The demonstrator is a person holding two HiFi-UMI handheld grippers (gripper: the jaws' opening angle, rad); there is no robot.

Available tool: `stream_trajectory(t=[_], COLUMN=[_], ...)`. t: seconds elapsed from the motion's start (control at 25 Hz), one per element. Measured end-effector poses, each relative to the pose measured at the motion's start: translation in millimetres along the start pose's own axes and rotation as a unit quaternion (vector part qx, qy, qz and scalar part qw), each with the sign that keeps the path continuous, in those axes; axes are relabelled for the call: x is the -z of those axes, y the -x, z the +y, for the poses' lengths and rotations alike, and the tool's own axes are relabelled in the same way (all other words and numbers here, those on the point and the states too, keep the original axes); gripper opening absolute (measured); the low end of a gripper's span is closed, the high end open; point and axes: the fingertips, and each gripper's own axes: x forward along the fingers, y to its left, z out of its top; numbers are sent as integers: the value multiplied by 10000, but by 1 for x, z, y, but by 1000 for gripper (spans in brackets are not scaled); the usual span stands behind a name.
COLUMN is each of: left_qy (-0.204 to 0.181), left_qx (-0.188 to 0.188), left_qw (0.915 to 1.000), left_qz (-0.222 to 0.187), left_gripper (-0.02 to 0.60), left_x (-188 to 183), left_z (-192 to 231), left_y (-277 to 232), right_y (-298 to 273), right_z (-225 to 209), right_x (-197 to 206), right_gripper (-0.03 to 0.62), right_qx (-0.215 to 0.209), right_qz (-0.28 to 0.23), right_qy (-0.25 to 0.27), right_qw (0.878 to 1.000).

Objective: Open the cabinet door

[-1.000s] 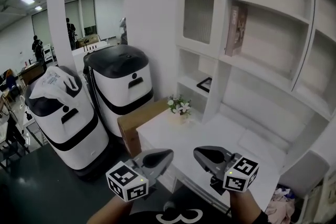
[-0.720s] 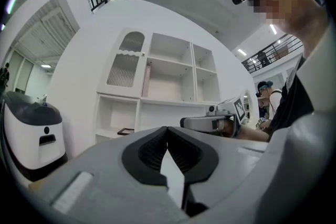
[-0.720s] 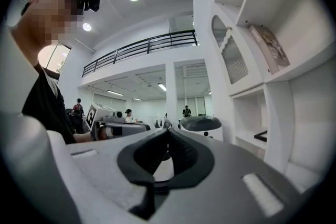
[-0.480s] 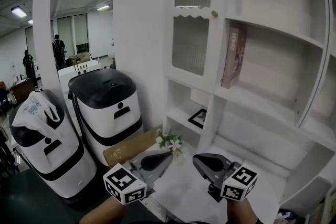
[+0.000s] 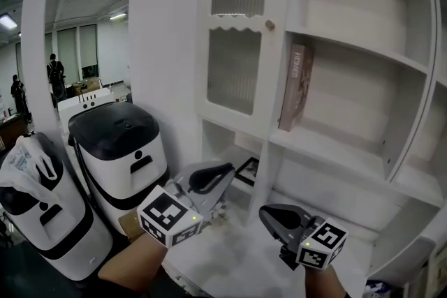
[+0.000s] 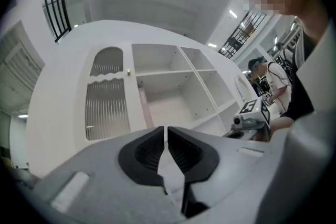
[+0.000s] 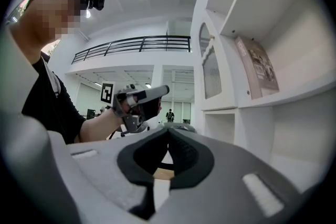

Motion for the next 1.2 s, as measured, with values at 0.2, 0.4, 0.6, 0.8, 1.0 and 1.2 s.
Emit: stream_trajectory(t=[0.2,0.4,0.6,0.8,1.0,1.2], left_qy=[-306,-947,-1308,-1651,-1944,-1539], left_qx=[17,-100,-141,-46,-94,-15], left_qw=[9988,9927,9869,9815,9766,9828], left_qz=[-388,-739,-938,-971,-920,-1018], left_gripper=[132,176,193,212,212,212], left_x=[-37,-80,-113,-140,-154,-168], left_z=[27,55,77,94,116,143], left_y=[-31,-61,-90,-123,-152,-176], right_y=[11,17,19,20,21,19], right_z=[-9,-16,-26,-35,-42,-53], right_x=[1,-16,-34,-55,-54,-49], right_gripper=[2,2,2,2,2,2], right_qx=[300,572,844,1081,1313,1507], right_qz=[36,11,-31,-162,-182,-173], right_qy=[5,141,219,411,393,309], right_qw=[9995,9983,9962,9932,9904,9879])
